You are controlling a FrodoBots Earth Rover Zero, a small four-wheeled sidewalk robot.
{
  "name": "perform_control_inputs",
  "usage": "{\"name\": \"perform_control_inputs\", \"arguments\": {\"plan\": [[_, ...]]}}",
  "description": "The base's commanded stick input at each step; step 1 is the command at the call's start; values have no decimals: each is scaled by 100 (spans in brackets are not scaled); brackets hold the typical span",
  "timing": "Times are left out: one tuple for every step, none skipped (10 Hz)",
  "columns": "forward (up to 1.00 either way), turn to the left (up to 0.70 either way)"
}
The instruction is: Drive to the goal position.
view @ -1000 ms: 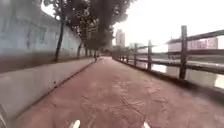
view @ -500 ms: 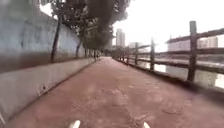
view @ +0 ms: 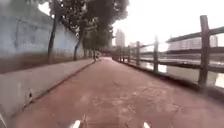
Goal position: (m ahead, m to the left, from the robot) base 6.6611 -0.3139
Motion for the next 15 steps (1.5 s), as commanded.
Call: {"name": "perform_control_inputs", "arguments": {"plan": [[70, 0], [70, 0], [70, 0], [70, 0], [70, 0], [70, 0], [70, 0], [70, 0], [70, 0], [70, 0], [70, 0], [70, 0], [70, 0], [70, 0], [70, 0]]}}
